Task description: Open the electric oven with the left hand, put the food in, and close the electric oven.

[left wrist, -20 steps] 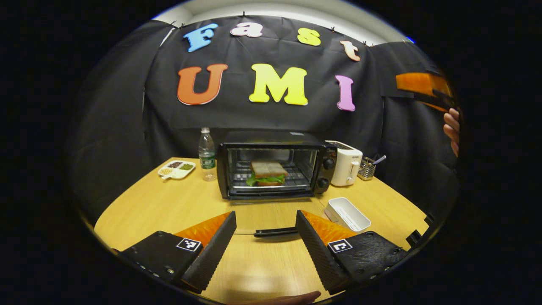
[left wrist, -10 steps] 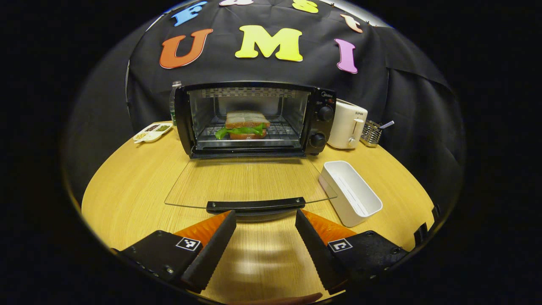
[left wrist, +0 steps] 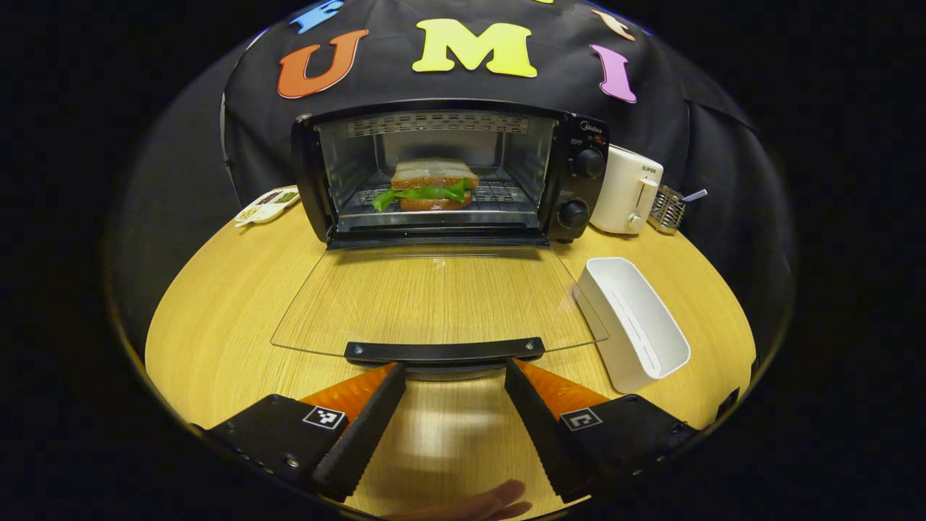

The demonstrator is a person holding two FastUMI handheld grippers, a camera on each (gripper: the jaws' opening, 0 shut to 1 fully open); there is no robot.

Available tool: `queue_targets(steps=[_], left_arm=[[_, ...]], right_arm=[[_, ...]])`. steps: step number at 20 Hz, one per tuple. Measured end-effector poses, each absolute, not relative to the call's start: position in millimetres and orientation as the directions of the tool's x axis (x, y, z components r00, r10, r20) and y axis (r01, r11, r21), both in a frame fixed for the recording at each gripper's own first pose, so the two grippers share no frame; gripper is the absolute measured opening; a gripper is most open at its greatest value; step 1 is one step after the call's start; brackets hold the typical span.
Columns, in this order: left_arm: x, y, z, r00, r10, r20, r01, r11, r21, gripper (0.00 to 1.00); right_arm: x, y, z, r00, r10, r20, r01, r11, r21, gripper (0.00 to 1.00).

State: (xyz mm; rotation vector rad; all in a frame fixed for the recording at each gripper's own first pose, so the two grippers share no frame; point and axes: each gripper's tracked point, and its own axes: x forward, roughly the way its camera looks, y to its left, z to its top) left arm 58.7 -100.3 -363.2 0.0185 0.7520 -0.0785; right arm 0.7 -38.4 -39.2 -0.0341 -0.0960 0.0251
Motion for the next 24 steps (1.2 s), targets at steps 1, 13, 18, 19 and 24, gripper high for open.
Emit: queue_targets(steps=[1,13,18,19,24], left_arm=[[60,-100,-363,0.731,-0.055,-0.680,0.080,0.997,0.005,0.92],[84,-97,-286,0.862,-0.043,-0.505,0.057,0.998,0.012,0.93],[103,-93,-258,0.888,-0.033,-0.459,0.039,0.999,0.003,0.93],[107,-92,-255,0.895,-0.033,-0.444,0.043,0.999,0.012,0.93],[119,-93,-240,0.915,-0.028,-0.402,0.047,0.998,0.038,0.97]], right_arm=[[2,-39,-44,0.996,0.024,0.088,-0.022,0.999,-0.034,1.00],[8,-49,-53,0.996,0.026,0.085,-0.025,1.000,-0.003,1.00],[4,-48,-53,0.996,0.039,0.083,-0.039,0.999,-0.005,1.00],[3,-48,-53,0.996,0.037,0.086,-0.037,0.999,-0.007,1.00],[4,-53,-57,0.997,0.020,0.075,-0.019,1.000,-0.003,1.00]])
